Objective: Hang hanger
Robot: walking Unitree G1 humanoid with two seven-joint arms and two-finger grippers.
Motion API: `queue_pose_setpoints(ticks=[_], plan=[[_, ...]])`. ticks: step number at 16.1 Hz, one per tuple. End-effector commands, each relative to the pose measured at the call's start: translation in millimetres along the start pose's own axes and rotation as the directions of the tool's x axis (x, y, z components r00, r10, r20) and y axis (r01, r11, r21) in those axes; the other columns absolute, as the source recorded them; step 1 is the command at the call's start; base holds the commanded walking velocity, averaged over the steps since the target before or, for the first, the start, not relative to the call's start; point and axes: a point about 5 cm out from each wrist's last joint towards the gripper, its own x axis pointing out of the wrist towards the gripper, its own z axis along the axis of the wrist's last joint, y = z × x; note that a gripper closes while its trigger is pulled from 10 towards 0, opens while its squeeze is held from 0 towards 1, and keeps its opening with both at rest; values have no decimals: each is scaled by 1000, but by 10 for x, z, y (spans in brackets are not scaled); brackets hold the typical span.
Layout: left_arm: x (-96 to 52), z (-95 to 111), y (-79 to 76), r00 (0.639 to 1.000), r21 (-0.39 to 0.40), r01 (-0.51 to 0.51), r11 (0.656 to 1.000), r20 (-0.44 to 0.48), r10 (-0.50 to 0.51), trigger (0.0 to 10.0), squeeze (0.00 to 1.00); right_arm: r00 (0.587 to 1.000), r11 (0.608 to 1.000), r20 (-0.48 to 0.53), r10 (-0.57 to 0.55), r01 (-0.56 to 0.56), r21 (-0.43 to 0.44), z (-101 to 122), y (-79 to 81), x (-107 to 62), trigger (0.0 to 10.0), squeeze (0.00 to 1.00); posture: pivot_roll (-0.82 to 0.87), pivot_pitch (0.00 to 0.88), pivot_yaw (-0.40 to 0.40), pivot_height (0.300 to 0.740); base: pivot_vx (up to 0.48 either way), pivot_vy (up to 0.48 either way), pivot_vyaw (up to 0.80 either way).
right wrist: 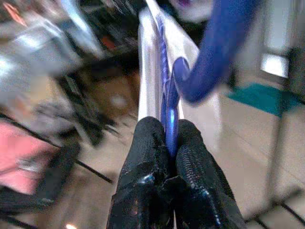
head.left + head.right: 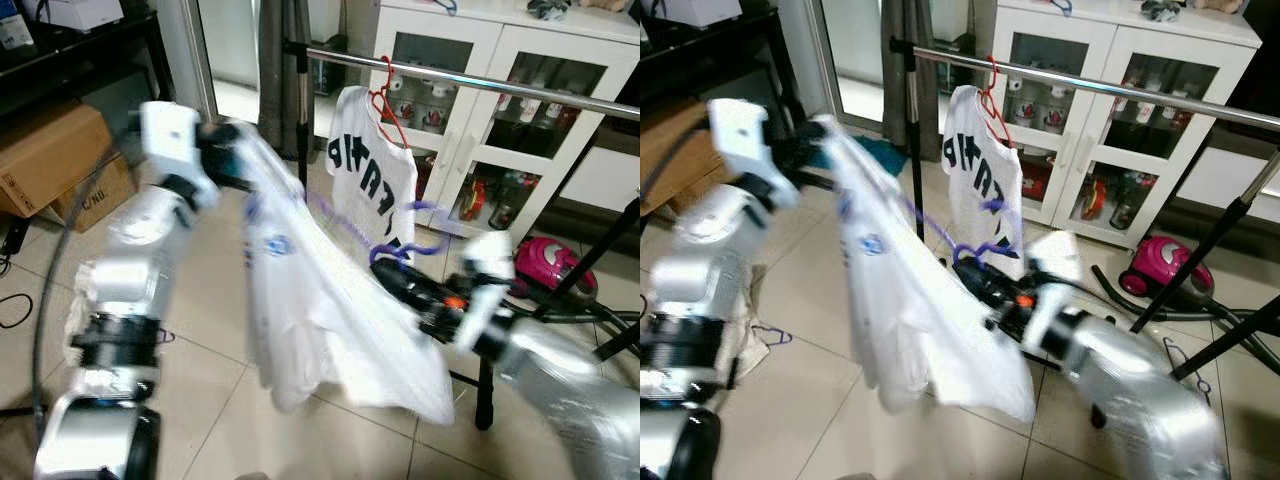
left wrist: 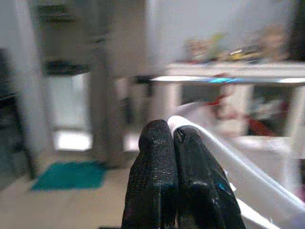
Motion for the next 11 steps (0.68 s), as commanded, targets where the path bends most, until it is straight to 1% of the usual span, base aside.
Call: queue_pose_setpoints(ticks=[1, 2, 3, 4, 5, 6, 7, 8, 9, 10, 11], plan=[[-1, 21, 171, 996, 36, -91, 995, -2, 91, 0, 0, 998, 998, 29, 60, -61, 33, 74, 42, -96, 0, 0, 67, 0, 30, 740, 0, 0, 0], [-8, -47, 212, 994, 42, -107, 993, -30, 108, 0, 0, 997, 997, 64, 51, -54, 53, 123, 20, -127, 0, 0, 65, 0, 33, 740, 0, 0, 0], [-2, -85, 165, 995, 19, -89, 996, -33, 90, 0, 0, 995, 997, 97, 11, -18, 69, 162, -21, -119, 0, 0, 64, 0, 34, 740, 0, 0, 0], [9, -94, 90, 998, -10, -59, 998, -25, 59, 0, 0, 994, 997, 109, -12, 4, 73, 182, -41, -101, 0, 0, 65, 0, 33, 740, 0, 0, 0], [22, -95, -99, 1000, -67, 26, 997, -3, -27, 0, 0, 989, 994, 128, -74, 64, 85, 203, -96, -48, 0, 0, 66, 0, 32, 740, 0, 0, 0], [25, -99, -393, 987, -121, 161, 979, 25, -159, 0, 0, 972, 980, 147, -183, 169, 106, 220, -201, 32, 0, 0, 69, 0, 28, 740, 0, 0, 0], [2, -99, -675, 958, -158, 288, 945, 51, -283, 0, 0, 947, 957, 165, -276, 254, 142, 229, -289, 110, 0, 0, 70, 0, 26, 740, 0, 0, 0], [-48, -79, -1013, 904, -201, 426, 882, 81, -419, 0, 0, 903, 917, 196, -383, 346, 198, 246, -386, 199, 0, 0, 73, 0, 21, 740, 0, 0, 0], [-75, -51, -1163, 876, -222, 483, 847, 104, -472, 0, 0, 883, 898, 204, -424, 380, 221, 248, -423, 236, 0, 0, 75, 0, 19, 740, 0, 0, 0], [-156, 53, -1465, 794, -259, 608, 751, 169, -584, 0, 0, 848, 868, 216, -483, 431, 247, 250, -469, 300, 0, 0, 78, 0, 18, 740, 0, 0, 0], [-210, 121, -1592, 744, -268, 668, 694, 206, -636, 0, 0, 835, 856, 222, -504, 448, 259, 253, -483, 318, 0, 0, 82, 0, 14, 740, 0, 0, 0]])
